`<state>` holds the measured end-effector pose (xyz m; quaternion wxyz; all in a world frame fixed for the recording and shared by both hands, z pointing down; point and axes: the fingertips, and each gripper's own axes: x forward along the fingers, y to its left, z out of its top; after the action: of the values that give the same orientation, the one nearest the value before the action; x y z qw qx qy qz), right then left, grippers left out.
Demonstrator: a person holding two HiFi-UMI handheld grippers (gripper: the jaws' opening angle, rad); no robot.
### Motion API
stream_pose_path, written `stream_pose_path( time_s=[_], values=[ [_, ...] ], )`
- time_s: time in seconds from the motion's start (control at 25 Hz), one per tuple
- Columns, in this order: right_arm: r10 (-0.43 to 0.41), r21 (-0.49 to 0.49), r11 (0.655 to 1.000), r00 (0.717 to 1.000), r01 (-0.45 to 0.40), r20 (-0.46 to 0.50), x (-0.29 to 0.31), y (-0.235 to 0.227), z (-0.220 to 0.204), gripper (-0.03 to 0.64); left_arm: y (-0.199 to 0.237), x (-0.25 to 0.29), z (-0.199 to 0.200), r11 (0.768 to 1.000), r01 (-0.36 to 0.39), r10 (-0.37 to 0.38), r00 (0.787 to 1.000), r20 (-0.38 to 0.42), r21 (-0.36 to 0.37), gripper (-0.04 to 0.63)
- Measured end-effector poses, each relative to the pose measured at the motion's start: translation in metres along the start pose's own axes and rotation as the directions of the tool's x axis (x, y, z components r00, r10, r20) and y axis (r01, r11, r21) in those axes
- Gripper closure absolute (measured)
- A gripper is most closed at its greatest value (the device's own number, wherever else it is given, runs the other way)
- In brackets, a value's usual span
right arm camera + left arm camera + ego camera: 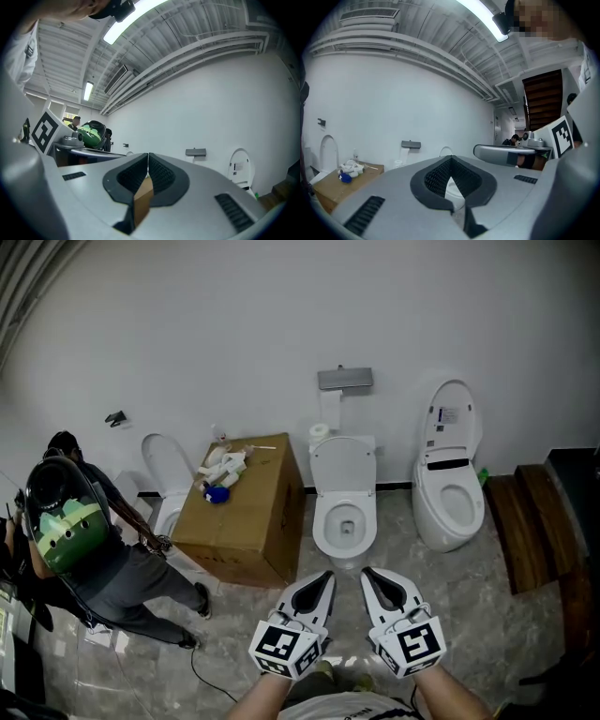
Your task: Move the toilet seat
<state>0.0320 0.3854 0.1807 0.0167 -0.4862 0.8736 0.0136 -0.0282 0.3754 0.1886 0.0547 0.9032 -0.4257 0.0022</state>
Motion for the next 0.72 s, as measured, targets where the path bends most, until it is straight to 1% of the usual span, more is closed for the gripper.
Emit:
stream_pose_path(
  time_s=[0.16,0.36,0.52,0.72],
  values=[
    [-0.005,0.006,1.0,1.0,0.005,-0.008,0.013,-0.013,-0.002,0.6,0.012,0.016,0.002,1.0,-0.009,0.009,1.0,0.001,-0.004,0.587],
    [-0.012,0.01,1.0,0.999,0.013,-0.036,0.042,-0.026,-0.018,0.6,0.035,0.043,-0.01,1.0,0.002,-0.002,1.0,-0.015,-0.015,0.586],
    [-0.027,-0.002,1.0,0.998,0.027,-0.059,0.084,-0.041,-0.029,0.6,0.069,0.078,-0.016,1.0,0.023,-0.023,0.999,-0.027,-0.02,0.587],
    [-0.067,0.006,0.998,0.994,0.067,-0.081,0.155,-0.065,-0.051,0.6,0.129,0.127,-0.026,0.998,0.056,-0.056,0.998,-0.018,-0.003,0.588]
  ],
)
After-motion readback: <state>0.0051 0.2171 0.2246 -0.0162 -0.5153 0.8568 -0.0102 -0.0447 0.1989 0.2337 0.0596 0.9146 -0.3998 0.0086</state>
